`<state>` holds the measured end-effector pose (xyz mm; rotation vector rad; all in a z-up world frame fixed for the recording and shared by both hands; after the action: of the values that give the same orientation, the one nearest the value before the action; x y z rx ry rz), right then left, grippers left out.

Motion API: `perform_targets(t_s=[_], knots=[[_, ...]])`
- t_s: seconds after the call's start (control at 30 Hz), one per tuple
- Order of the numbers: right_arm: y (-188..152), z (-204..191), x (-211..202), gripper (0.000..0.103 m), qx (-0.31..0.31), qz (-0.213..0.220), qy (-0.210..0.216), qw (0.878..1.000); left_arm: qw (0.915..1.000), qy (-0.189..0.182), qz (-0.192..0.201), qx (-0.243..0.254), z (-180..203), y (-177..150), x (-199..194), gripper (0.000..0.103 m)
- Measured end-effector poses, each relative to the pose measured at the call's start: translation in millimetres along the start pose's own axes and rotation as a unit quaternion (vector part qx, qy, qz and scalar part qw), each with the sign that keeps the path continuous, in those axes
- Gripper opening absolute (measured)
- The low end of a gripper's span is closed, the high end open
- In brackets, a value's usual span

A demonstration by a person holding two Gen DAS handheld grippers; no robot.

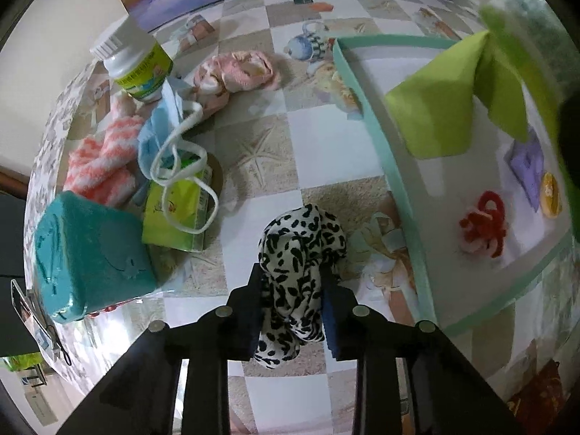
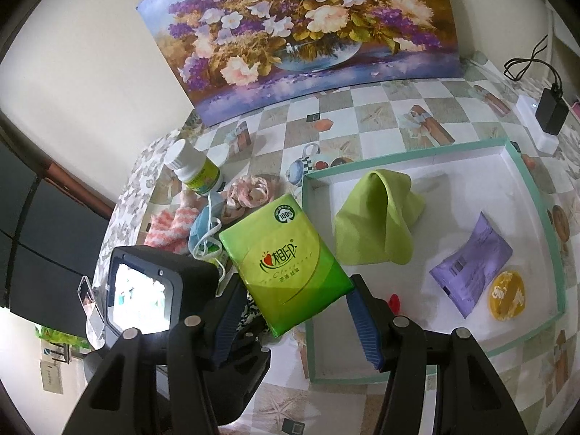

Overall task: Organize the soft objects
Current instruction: 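Lift the scrunchie with the left tool toward the tray while the right tool carries the tissue pack, then open the left tool over the tray to drop the scrunchie while the right tool drops the tissue pack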

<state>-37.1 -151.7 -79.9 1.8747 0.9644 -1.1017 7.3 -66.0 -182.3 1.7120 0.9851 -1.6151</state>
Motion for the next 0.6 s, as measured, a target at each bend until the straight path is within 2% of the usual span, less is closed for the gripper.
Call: perform_targets(t_s=[0.07,0.17,0.27,0.47,0.6], knots=[[1,1,-2,0.060,0.001,0.003,0.001,1.000,0.9999,-0.005,0.013,-0.005,-2,-3,-12,0.028],[3,2,-11,0.060,0.006,0.013,0.015,1.000,0.9983,-0.005,0.056,-0.015,-7,-1,-39,0.028],[5,4,-22,0.060,0.006,0.031,0.008,0.999,0.9949,-0.017,0.099,-0.012,-2,-2,-65,0.028],[9,17,-50,0.060,0.021,0.067,0.022,0.997,0.9894,-0.030,0.141,-0.015,0,-5,-90,0.028],[14,41,-64,0.060,0.050,0.088,0.006,0.995,0.9846,-0.048,0.168,-0.013,5,-8,-103,0.028]])
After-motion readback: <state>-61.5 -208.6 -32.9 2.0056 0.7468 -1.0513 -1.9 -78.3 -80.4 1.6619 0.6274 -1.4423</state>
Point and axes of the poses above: each gripper's, at about its wrist camera, not at the fingertips, and x roughly the way its jaws point, z to its right, y to its top, the point moved 6 cm from there along x, roughly the way its jaws point, and after that the axes turned 14 degrees about -z, right-handed, at the moved point
